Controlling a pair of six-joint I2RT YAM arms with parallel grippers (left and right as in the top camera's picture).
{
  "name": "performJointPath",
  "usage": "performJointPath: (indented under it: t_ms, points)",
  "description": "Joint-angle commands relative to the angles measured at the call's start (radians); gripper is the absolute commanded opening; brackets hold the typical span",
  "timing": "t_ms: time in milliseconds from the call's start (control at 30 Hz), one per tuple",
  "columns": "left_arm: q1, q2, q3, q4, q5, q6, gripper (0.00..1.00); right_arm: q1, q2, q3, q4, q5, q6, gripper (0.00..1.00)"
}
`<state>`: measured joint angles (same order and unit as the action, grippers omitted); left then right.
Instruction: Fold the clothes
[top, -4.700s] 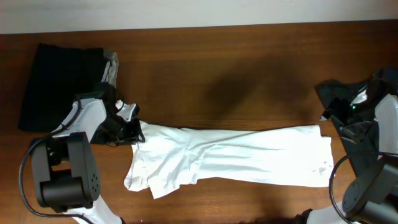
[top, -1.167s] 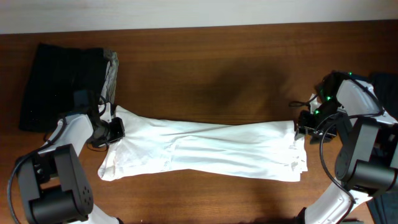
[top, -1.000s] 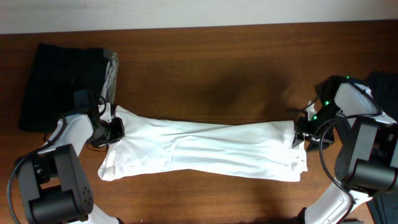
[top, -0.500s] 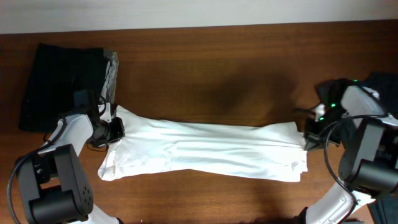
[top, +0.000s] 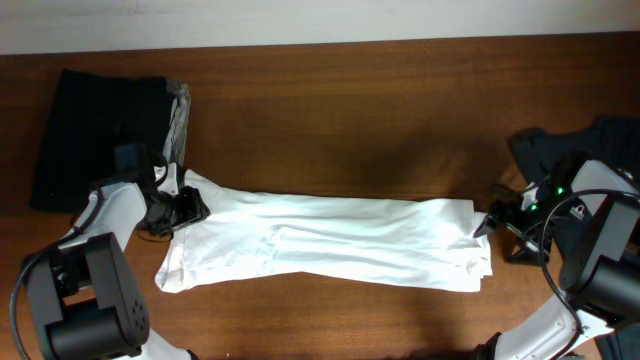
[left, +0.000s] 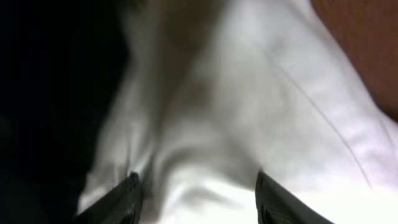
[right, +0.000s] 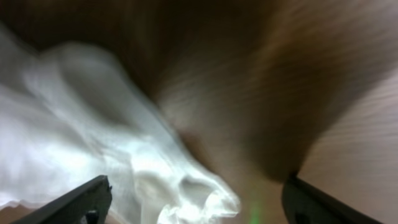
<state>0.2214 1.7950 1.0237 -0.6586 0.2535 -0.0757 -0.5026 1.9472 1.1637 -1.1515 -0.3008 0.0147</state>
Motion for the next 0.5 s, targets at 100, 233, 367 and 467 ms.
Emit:
performJointPath:
  t_ms: [100,233,367,467]
  points:
    - [0.006,-0.091,0.119,-0.147,0.125,0.092,0.59,-0.001,-0.009,-0.197,0.185,-0.218,-0.089,0.85]
    - [0.006,-0.22,0.133,-0.154,0.125,0.092,0.6,0.029,-0.009,-0.204,0.195,-0.343,-0.172,0.51]
    - [0.006,-0.289,0.133,-0.154,0.125,0.092,0.6,0.113,-0.009,-0.204,0.211,-0.319,-0.172,0.56]
    - [0.006,-0.303,0.133,-0.165,0.125,0.096,0.61,0.108,-0.009,-0.187,0.195,-0.26,-0.156,0.32]
